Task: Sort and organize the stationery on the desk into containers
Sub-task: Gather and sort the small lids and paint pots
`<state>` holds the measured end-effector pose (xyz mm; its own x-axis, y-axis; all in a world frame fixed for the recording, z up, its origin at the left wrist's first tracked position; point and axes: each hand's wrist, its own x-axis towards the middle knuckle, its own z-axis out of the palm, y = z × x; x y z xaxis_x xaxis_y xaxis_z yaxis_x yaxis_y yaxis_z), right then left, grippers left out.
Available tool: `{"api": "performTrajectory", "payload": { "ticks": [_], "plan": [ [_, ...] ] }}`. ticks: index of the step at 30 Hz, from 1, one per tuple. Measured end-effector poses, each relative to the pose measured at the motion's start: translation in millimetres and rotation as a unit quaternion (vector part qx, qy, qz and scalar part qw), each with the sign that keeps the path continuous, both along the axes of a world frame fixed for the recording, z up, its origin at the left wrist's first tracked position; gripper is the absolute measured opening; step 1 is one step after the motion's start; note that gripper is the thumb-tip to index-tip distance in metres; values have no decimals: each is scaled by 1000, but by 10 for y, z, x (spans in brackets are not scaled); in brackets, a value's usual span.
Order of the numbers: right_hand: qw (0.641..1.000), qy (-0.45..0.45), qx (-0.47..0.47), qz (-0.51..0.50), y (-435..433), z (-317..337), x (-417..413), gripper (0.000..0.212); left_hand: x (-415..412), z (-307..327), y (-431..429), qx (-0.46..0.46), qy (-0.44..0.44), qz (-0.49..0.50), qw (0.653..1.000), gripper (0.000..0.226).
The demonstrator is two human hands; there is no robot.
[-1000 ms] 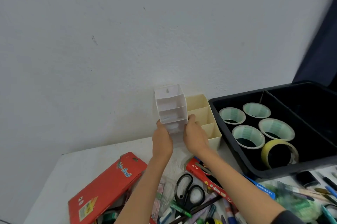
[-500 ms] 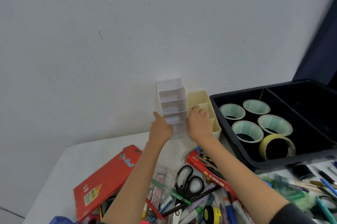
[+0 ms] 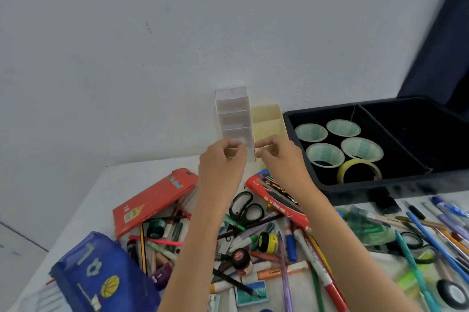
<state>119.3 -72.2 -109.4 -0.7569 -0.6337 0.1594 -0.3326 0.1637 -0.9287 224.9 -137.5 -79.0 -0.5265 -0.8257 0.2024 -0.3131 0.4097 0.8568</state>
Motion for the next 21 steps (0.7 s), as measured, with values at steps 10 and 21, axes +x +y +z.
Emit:
{"api": "performTrajectory", "payload": {
  "ticks": [10,21],
  "plan": [
    [997,-62,45,18,697,-188,257,26,367,-432,559,134,142,54,979,17],
    [988,-142,2,-59,1396,-470,662,26,617,-626,1229,188,151,-8,971,16]
  ]
}}
